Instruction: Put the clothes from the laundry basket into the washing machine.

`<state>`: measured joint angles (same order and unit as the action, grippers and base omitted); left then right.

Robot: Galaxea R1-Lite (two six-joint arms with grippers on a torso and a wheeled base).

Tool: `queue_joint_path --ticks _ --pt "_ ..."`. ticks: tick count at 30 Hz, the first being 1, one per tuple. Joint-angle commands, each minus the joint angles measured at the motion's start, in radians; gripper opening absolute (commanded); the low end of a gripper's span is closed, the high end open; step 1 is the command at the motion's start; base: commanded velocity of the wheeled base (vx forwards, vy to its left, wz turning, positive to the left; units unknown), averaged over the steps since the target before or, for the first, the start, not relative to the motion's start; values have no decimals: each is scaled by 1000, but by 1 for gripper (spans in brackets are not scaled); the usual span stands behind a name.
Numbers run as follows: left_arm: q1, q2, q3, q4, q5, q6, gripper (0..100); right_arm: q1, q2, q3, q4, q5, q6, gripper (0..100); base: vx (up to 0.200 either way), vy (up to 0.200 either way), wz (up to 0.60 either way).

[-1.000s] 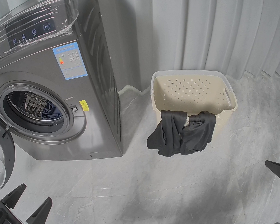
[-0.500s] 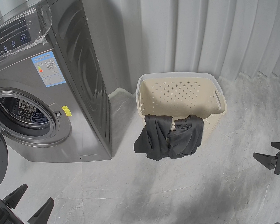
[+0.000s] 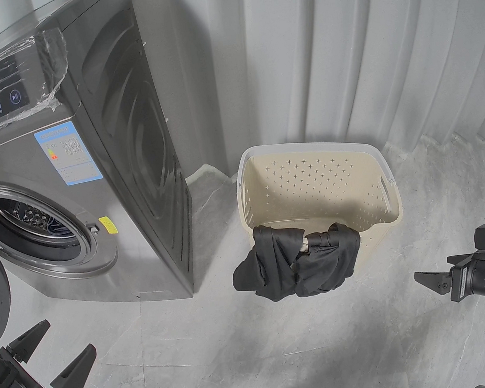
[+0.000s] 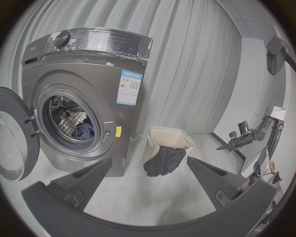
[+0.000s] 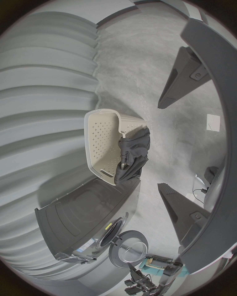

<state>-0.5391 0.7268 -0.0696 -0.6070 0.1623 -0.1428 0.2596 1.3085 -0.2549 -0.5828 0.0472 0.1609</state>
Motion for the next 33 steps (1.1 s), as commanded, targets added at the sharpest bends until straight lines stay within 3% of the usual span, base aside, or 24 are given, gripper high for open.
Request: queue_joint_path --ticks 1,5,17,25,33 --pt "1 -1 7 -2 0 -3 100 23 144 -50 0 -1 22 100 200 0 0" --pt "1 -14 10 -2 0 -4 100 36 227 -70 -37 -7 25 100 0 0 0" --pt "1 -24 14 0 0 -3 100 64 535 -101 -304 -17 22 100 0 0 0" --pt "-1 -30 17 -4 0 -4 100 106 569 -115 -316 -44 59 100 0 -150 0" --pt "1 -38 19 -4 0 -4 100 153 646 -162 -318 -64 91 100 0 0 0"
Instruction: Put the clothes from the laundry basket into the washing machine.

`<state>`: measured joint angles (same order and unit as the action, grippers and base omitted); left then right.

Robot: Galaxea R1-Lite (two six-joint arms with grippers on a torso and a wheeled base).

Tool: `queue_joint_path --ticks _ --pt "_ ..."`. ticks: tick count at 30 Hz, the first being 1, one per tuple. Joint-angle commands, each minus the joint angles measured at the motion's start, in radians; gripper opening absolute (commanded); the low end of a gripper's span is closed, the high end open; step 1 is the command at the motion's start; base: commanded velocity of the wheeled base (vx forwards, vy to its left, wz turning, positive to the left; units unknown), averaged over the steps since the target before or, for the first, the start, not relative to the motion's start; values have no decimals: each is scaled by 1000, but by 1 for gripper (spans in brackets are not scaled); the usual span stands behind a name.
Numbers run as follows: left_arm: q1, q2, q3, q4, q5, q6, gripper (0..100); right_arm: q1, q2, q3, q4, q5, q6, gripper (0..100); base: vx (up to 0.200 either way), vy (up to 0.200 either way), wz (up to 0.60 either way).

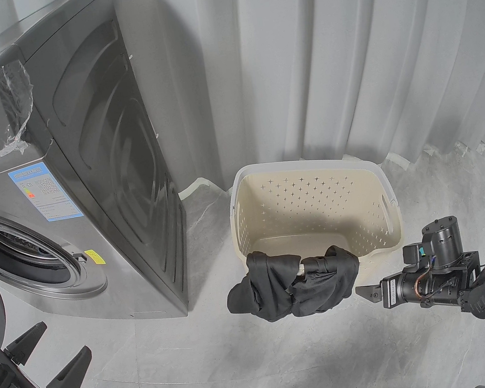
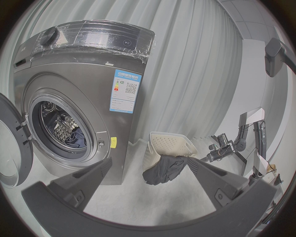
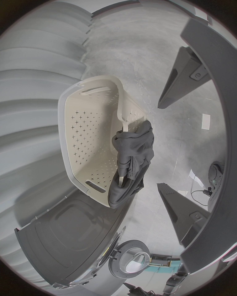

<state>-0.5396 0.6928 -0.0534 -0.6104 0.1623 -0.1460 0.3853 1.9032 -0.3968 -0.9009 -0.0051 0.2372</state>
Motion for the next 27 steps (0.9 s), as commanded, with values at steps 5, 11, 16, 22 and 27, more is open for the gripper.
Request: queue_joint_path --ticks 5,11,16,22,27 --pt "1 -16 3 1 0 -1 100 75 96 -76 2 -23 45 100 0 0 0" --pt "1 -16 4 1 0 -3 100 115 162 -137 2 -32 50 100 0 0 0" --pt "1 -18 4 1 0 -6 100 144 197 -195 3 -50 74 100 0 0 0" --pt "1 -24 7 1 0 -14 100 145 266 -269 3 -52 76 100 0 0 0" --pt "-2 -45 10 8 -1 -15 100 144 324 -324 10 -55 74 100 0 0 0"
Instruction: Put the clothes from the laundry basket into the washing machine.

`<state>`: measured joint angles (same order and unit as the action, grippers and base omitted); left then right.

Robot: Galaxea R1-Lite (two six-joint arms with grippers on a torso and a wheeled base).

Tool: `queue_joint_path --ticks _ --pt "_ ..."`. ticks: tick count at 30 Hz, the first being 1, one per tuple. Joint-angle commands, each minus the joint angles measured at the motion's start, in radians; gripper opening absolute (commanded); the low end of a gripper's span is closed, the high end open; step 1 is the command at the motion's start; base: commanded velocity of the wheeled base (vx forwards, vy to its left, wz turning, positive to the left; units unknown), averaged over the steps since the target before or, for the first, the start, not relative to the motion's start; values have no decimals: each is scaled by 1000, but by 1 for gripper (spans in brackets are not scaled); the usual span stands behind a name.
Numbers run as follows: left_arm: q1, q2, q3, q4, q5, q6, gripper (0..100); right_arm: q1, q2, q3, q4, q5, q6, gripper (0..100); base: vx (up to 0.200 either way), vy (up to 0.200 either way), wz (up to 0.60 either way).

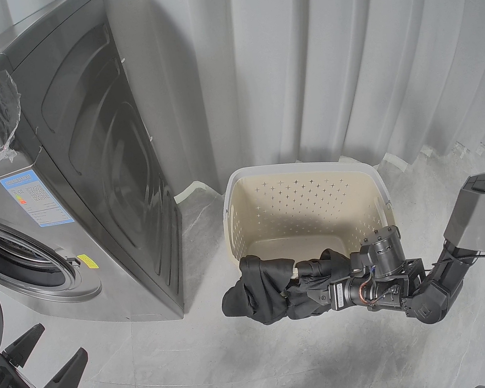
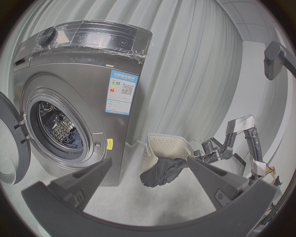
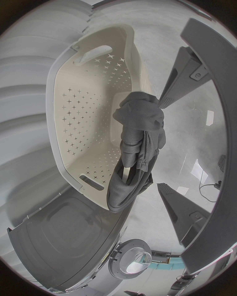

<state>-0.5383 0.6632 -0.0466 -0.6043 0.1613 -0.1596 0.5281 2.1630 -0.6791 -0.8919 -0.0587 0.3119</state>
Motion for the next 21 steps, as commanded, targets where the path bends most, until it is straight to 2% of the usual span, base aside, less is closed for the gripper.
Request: queue_joint_path --ticks 1,4,13,14,16,17,21 --pt "-5 -16 5 1 0 -1 100 0 77 -56 1 -1 -1 100 0 0 0" --pt "-9 -20 5 3 0 -12 100 -3 112 -94 2 -9 -1 100 0 0 0" --pt "-11 -27 2 3 0 -15 100 -19 182 -194 7 -35 -2 100 0 0 0" --pt "-11 -27 4 3 0 -14 100 -26 190 -207 5 -53 -2 100 0 0 0" --pt "-11 -27 4 3 0 -14 100 -30 190 -211 5 -61 -2 100 0 0 0" --pt "-11 -27 4 3 0 -14 100 -30 190 -211 5 -62 -2 0 0 0 0" --pt "-11 -25 1 3 0 -14 100 -30 189 -218 1 -64 1 0 0 0 0"
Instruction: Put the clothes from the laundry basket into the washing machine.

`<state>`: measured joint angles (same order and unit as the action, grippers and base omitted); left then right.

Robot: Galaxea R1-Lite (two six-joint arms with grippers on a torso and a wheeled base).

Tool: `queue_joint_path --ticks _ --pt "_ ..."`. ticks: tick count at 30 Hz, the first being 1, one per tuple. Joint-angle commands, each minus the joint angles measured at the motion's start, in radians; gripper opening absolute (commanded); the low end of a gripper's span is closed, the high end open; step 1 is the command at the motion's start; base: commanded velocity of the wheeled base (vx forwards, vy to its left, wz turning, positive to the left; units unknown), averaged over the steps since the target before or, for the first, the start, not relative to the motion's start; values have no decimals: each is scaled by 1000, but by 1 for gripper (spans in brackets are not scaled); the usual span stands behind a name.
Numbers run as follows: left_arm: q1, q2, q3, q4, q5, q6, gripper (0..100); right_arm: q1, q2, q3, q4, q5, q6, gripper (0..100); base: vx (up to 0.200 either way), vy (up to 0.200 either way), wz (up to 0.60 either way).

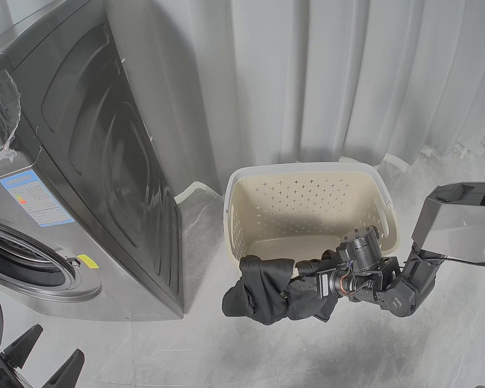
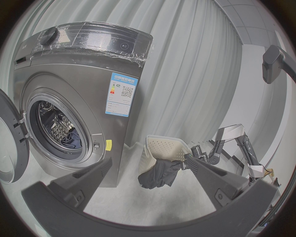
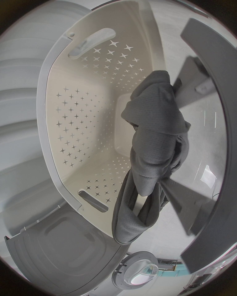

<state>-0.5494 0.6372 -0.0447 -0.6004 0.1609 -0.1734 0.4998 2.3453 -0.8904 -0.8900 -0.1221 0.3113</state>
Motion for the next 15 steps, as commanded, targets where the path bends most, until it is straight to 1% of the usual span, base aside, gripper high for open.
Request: queue_joint_path --ticks 1,4,10,12,13,15 --pt "0 1 -1 -1 0 0 100 -1 8 -4 -3 -1 2 0 0 0 0" --pt "0 -1 -1 -1 0 0 100 -1 -8 8 -7 -1 5 0 0 0 0" --pt "0 -7 -1 -1 -1 -1 100 8 -121 84 -1 -2 6 0 0 0 0" --pt "2 -8 0 -1 -1 0 100 14 -236 148 3 -2 5 0 0 0 0" --pt "2 -8 0 -2 -1 0 100 14 -242 150 3 -2 5 0 0 0 0" --pt "3 -8 -1 -2 -1 0 100 26 -337 202 8 -2 3 0 0 0 0"
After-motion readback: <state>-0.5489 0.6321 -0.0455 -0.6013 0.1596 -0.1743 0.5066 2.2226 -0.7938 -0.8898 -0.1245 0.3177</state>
